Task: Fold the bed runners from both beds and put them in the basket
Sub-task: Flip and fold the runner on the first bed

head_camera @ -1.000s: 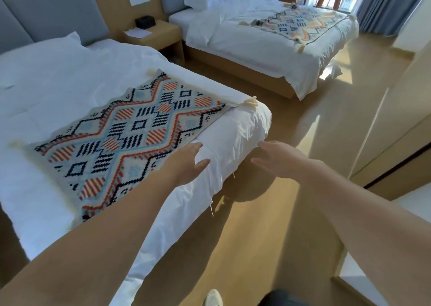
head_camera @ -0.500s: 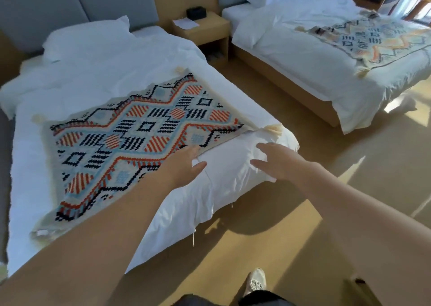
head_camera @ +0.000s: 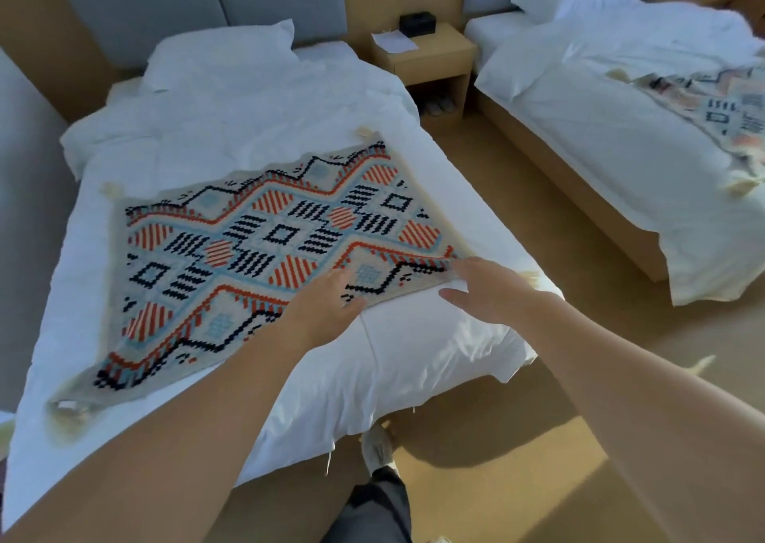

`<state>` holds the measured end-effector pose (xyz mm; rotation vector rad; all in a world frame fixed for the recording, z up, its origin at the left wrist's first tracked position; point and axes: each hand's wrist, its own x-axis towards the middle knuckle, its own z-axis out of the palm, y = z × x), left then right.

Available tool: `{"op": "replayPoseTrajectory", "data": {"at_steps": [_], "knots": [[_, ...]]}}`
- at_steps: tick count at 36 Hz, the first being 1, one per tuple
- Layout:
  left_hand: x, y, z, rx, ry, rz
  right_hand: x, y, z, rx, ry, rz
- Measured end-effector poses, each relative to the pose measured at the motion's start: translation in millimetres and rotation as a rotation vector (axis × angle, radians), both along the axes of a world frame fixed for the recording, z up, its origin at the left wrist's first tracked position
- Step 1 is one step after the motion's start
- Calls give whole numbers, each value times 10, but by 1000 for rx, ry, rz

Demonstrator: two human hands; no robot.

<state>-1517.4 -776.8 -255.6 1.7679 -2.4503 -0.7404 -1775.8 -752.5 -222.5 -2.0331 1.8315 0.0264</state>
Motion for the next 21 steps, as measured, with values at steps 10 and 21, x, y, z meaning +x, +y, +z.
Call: {"op": "replayPoseTrajectory", "data": {"at_steps": [10,21], "knots": [[-6,-1320,-320,31,29,84,6,-1345,-166,117,117,-22],[-2,-2319,-603,93,13,120,128,-2445,-364,217,181,-3]]}}
